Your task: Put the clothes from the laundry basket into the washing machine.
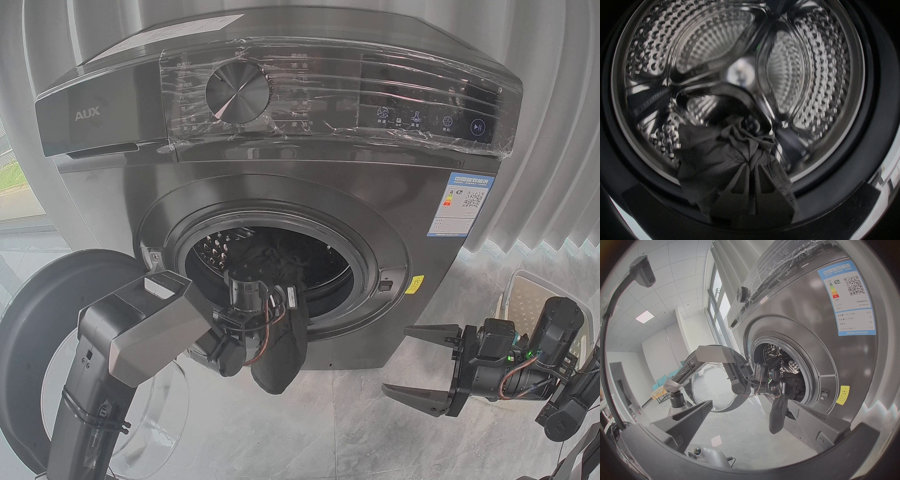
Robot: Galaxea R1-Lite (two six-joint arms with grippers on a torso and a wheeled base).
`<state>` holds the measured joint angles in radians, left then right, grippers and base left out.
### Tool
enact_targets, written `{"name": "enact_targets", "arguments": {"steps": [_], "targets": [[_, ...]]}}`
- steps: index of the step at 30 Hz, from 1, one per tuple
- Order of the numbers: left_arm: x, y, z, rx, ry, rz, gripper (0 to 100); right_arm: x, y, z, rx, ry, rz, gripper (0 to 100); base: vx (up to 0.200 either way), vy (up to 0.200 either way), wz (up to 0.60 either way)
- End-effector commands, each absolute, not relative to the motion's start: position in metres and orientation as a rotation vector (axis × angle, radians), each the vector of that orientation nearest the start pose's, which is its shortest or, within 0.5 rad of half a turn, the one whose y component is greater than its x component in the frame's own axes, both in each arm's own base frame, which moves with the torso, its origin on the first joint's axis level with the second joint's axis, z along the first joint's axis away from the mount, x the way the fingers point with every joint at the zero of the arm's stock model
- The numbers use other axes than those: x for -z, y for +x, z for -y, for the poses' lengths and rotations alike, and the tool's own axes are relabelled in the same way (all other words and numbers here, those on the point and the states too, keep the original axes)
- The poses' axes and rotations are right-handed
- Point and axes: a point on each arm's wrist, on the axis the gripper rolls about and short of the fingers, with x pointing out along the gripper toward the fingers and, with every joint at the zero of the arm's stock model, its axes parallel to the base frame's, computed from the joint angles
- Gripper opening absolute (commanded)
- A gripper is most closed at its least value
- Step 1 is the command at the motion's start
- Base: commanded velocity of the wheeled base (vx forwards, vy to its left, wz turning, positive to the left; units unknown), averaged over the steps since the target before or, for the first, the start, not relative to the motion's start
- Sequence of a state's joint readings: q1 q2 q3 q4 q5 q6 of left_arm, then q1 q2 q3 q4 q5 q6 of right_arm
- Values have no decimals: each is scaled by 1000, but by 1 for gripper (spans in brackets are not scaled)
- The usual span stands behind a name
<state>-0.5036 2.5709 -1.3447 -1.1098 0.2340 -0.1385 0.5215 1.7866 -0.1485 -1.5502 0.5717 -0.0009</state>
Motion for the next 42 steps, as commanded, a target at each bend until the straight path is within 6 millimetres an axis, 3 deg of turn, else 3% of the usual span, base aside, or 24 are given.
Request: {"name": "enact_targets", "arguments": {"steps": [1,14,32,33,42], "targets": [[-62,436,228,250,-153,15,0,-106,190,-123,-1093,1,-86,100,0,0,0],[-111,457,228,211,-211,169,0,-110,189,-123,-1093,0,-65,100,0,0,0],[-93,461,226,203,-194,128,0,-109,189,-123,-1093,-1,-69,100,0,0,0],[-93,461,226,203,-195,130,100,-109,189,-123,-1093,-1,-69,100,0,0,0],[-87,461,226,202,-190,121,100,-109,189,-122,-1093,1,-73,100,0,0,0]]}}
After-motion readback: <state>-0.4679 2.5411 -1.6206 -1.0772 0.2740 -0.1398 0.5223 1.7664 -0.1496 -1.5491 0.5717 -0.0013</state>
